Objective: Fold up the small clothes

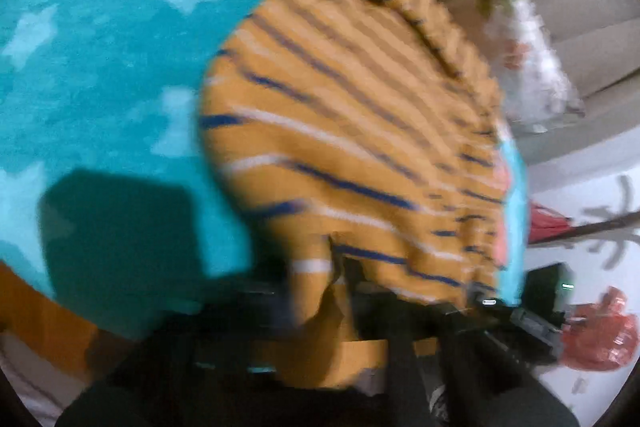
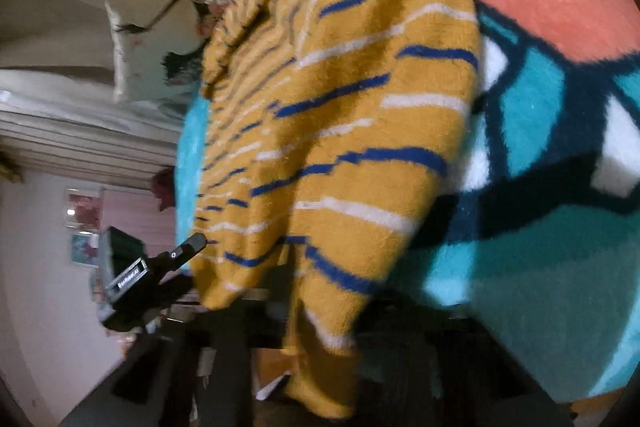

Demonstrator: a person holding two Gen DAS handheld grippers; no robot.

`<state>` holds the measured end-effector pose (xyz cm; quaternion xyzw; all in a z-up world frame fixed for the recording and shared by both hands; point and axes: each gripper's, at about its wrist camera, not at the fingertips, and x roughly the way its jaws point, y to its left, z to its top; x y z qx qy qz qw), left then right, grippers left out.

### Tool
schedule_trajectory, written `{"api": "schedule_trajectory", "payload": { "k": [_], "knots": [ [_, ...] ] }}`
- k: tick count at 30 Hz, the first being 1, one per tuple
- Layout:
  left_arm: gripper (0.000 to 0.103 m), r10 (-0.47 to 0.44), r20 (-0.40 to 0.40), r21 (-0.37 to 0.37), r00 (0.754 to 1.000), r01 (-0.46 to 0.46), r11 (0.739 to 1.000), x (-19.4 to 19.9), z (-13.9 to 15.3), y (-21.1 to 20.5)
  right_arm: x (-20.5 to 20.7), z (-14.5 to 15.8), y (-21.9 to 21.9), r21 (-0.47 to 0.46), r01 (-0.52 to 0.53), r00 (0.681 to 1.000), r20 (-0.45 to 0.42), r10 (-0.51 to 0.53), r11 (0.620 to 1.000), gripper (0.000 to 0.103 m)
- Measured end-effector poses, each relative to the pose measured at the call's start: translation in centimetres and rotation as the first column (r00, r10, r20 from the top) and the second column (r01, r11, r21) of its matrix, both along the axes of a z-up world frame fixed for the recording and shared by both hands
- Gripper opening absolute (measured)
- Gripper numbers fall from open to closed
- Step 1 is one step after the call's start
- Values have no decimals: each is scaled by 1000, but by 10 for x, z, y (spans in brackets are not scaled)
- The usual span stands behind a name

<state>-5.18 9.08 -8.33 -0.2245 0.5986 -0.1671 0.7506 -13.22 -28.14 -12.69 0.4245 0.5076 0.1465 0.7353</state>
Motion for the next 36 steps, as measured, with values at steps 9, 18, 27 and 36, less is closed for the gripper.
{"api": "schedule_trajectory", "payload": {
  "k": [9, 18, 27, 36],
  "knots": [
    [7, 61, 39, 24, 997, -62, 998, -45, 30, 32, -42, 29, 0, 16, -126, 992, 6, 126, 992, 9],
    [7, 91, -6, 43, 996, -91, 995, -68, 37, 33, -68, 23, -10, 96, -149, 986, -65, 155, 984, 9],
    [7, 128, -29, 58, 991, -126, 990, -58, 34, 27, -56, 25, -10, 55, -199, 977, -63, 202, 979, 10],
    [7, 188, 26, 42, 982, -189, 981, -46, 56, 22, -34, 47, -21, 30, -202, 979, 13, 202, 979, 10]
  ]
}}
